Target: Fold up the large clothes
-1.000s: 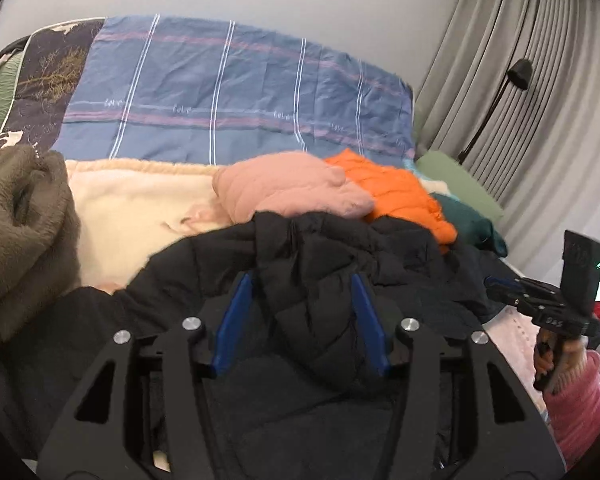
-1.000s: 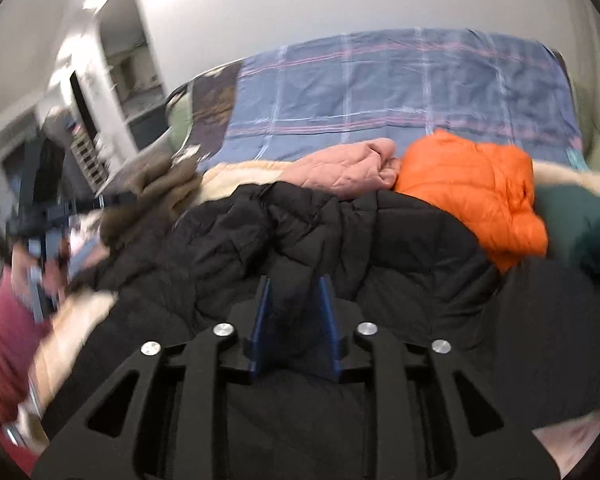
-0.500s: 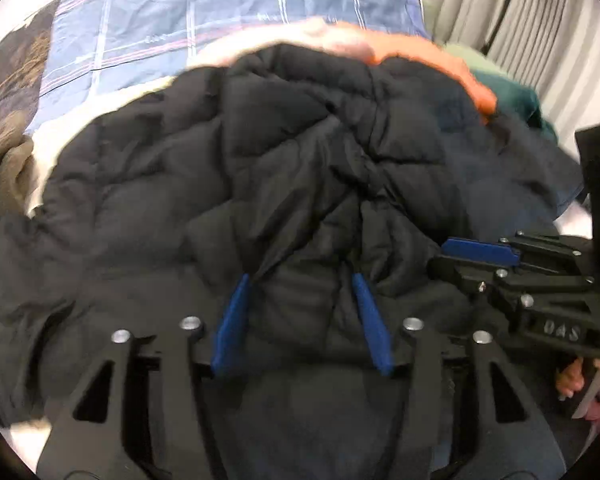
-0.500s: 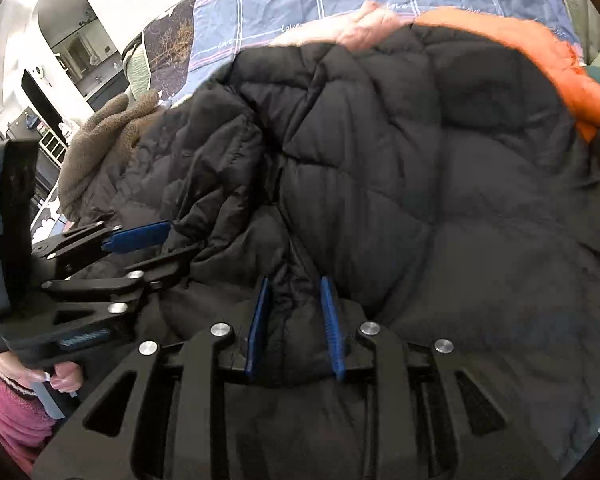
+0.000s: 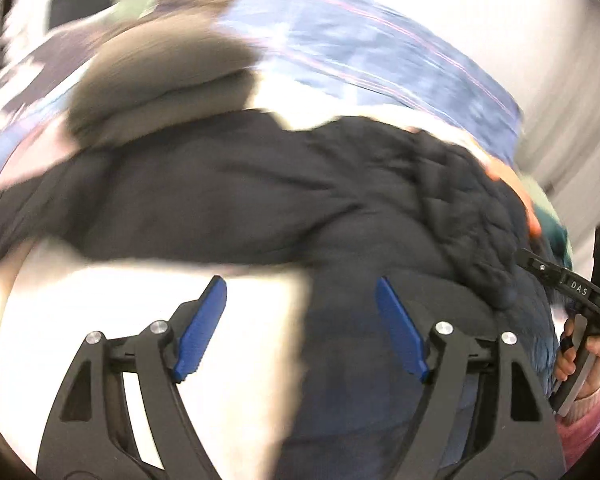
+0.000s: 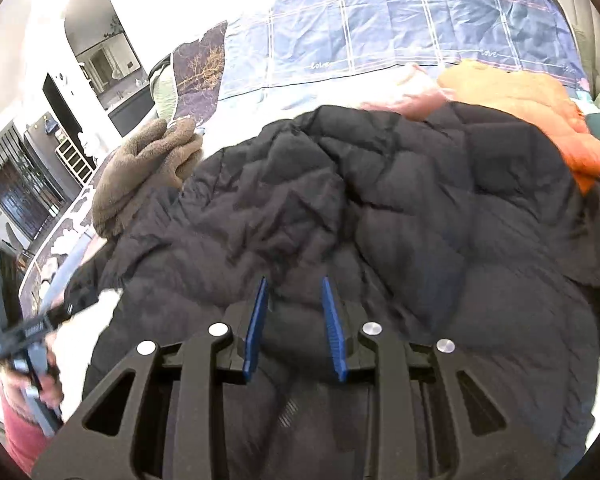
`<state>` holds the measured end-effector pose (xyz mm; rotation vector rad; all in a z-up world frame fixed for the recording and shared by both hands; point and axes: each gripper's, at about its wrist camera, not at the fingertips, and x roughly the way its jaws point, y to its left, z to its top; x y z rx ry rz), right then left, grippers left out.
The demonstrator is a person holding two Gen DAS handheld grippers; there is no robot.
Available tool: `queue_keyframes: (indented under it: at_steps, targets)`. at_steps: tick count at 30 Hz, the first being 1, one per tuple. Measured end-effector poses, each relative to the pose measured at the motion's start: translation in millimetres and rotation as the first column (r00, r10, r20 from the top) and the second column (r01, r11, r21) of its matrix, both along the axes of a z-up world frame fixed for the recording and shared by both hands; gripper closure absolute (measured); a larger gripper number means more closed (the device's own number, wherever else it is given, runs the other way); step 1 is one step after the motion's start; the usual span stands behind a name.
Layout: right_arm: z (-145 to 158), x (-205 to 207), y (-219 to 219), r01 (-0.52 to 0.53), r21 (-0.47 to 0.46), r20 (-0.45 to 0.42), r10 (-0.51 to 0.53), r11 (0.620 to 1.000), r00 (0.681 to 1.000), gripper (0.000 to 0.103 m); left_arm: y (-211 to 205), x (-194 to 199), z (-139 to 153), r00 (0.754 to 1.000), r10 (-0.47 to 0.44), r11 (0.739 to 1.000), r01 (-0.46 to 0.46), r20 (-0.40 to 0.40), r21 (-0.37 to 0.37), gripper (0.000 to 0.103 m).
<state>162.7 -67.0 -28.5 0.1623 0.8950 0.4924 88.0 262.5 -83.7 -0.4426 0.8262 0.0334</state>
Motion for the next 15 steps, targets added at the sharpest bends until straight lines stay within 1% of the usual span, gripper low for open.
queue_keyframes:
  at_steps: [1,2,4,5,6,7,8,11,13,14,15]
  targets:
    - [-2,7,7,0.003,0.0,-0.003,-0.003,1.0,1.0,0.072,14,-7,-6,0.999,0.042,0.999,-0.042,-0.012,-0.016,0.023]
    - [-6,12,11,0.005,-0.001,-0.01,-0.005,1.0,1.0,0.07,34,-16,-13,0.994,0.104,0.994,-0.105,-0.034,-0.027,0.022]
    - [-26,25,24,0.012,-0.026,-0.049,-0.013,1.0,0.999,0.061,60,-27,-23,0.98,0.19,0.981,-0.192,-0.063,-0.038,0.021]
    - [-49,32,31,0.019,-0.067,-0.108,-0.026,0.998,0.994,0.061,72,-31,-27,0.971,0.228,0.972,-0.232,-0.076,-0.047,0.02]
    - [-67,33,34,0.02,-0.089,-0.121,-0.031,0.996,0.992,0.06,88,-37,-33,0.957,0.274,0.958,-0.28,-0.094,-0.063,0.019]
    - [-72,30,36,0.017,-0.092,-0.076,-0.024,0.996,0.997,0.06,102,-41,-38,0.944,0.312,0.943,-0.322,-0.109,-0.084,0.019]
    - [-74,22,39,0.002,-0.12,-0.008,-0.003,0.993,1.0,0.06,114,-44,-41,0.933,0.34,0.93,-0.353,-0.118,-0.104,0.018]
    - [-71,16,37,-0.002,-0.121,0.012,0.003,0.993,1.0,0.058,150,-54,-49,0.889,0.436,0.875,-0.455,-0.139,-0.165,0.015]
    - [-73,16,34,-0.001,-0.096,0.011,0.002,0.995,1.0,0.058,172,-57,-55,0.854,0.498,0.827,-0.52,-0.151,-0.214,0.013]
    - [-74,17,32,-0.001,-0.085,0.01,0.001,0.996,1.0,0.058,182,-58,-59,0.844,0.514,0.811,-0.537,-0.155,-0.235,0.013]
    - [-74,17,32,0.0,-0.083,0.01,0.001,0.997,1.0,0.058,194,-56,-64,0.831,0.532,0.784,-0.556,-0.163,-0.277,0.011]
